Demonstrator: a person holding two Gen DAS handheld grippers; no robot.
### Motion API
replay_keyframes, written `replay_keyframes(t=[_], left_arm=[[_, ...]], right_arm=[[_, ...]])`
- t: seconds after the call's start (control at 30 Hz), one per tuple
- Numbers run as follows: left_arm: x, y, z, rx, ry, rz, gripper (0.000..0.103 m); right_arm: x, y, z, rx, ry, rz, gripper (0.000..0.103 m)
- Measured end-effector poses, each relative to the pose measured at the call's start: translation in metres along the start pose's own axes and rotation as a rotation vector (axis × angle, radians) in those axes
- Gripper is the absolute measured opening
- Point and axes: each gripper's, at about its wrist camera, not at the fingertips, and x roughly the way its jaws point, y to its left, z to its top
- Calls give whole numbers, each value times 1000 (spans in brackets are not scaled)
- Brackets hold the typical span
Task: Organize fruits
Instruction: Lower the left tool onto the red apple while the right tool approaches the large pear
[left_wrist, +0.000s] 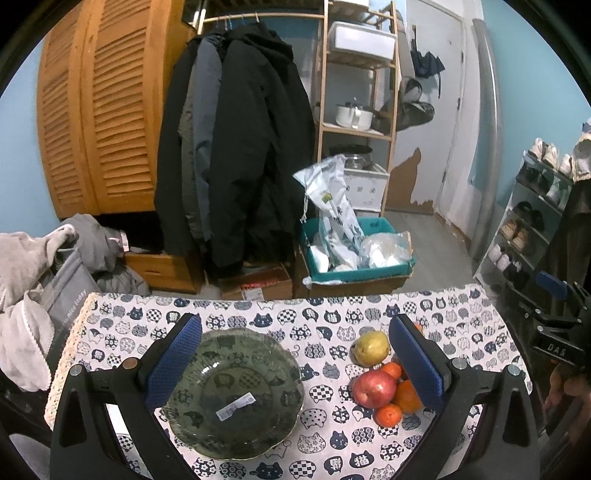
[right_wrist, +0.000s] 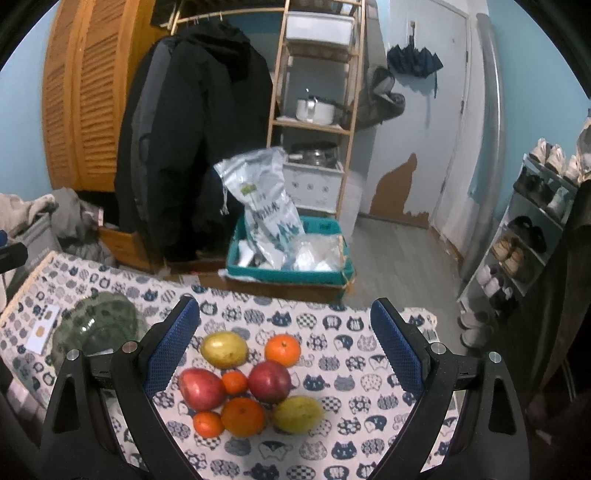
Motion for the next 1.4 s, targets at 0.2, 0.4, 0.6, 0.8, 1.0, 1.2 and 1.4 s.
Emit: replay_keyframes(t=[0.2, 0.4, 0.6, 0.8, 1.0, 1.2, 1.4], left_arm=[[22, -8, -9, 14, 66, -22, 102], [45, -19, -21, 37, 130, -32, 102], [72, -32, -34, 50, 211, -66, 102], [104, -46, -49, 67, 297, -80, 102], [133, -60, -62, 64, 376, -108, 102], [158, -77, -78, 126, 431, -95, 102], [180, -86, -91, 129, 481, -106, 102]], right_arm=[[14, -12, -11, 12, 58, -16, 92], [37, -20, -25, 15, 147, -28, 92], [67, -26, -48, 21, 264, -19, 92], [97, -36, -74, 53, 382, -7, 92], [123, -46, -98, 95, 484, -6, 92], [144, -53, -117, 113, 553, -10, 92], [159, -54, -127, 133, 599, 18, 92]])
